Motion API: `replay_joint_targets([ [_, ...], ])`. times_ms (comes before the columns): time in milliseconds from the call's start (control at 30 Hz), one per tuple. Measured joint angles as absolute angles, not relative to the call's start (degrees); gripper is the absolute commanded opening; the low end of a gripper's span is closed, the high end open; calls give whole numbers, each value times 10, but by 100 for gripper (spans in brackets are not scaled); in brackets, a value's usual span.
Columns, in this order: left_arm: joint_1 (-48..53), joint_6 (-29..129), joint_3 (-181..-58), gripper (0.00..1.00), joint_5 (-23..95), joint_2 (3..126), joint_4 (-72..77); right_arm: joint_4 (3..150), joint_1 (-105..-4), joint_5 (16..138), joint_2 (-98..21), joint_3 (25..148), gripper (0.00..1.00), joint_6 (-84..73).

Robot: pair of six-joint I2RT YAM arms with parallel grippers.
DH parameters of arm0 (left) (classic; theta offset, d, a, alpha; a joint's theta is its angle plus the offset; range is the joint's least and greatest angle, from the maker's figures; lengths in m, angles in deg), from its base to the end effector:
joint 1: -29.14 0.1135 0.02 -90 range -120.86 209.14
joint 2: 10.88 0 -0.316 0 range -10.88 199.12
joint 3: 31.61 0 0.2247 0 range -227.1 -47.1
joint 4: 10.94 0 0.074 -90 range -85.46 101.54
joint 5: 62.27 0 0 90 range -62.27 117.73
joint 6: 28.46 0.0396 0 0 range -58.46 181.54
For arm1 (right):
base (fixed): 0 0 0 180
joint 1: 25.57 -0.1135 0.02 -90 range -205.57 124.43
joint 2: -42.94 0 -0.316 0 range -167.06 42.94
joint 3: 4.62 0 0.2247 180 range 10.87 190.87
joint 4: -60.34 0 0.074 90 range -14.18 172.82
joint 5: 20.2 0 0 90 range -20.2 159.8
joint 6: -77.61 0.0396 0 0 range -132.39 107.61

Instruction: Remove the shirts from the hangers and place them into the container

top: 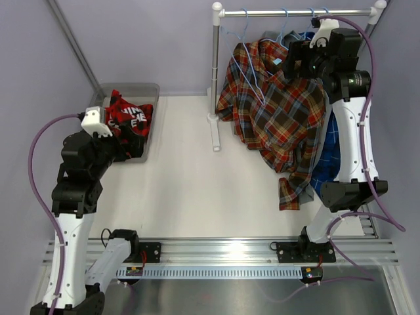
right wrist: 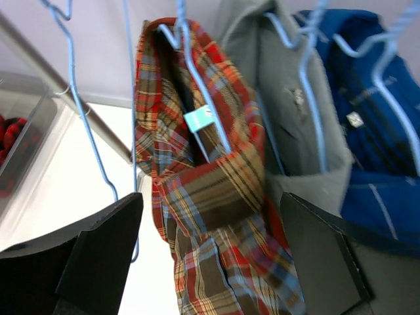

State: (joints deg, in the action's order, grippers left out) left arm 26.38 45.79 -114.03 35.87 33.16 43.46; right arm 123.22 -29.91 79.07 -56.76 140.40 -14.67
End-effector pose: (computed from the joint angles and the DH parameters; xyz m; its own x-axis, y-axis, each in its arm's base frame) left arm 0.0774 -0.0093 0.4414 -0.3151 -0.2538 -0.9145 0.1019 0.9490 -0.2985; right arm 0.3376 0.0320 0.5506 -0.2915 -0.0615 -0.9546 -0.2396 0.9708 0.0106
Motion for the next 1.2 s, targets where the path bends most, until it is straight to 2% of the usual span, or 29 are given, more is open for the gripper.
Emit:
replay_joint_targets([
  [267,206,470,-1140,99,339,343,470,1210,-299,830,-622,1427,94,-176],
  [500,191,471,-1142,99,337,354,479,1209,-299,891,-647,1414,71,-183],
  [767,191,469,-1141,99,337,354,482,1207,-299,935,-592,1357,32,-191],
  [833,191,467,-1141,99,337,354,482,1207,-299,935,-574,1357,29,-193],
  [967,191,465,-1141,99,337,354,482,1209,-299,934,-562,1361,2,-195],
  [1200,191,465,-1141,99,337,353,482,1219,-299,933,-563,1373,0,-190],
])
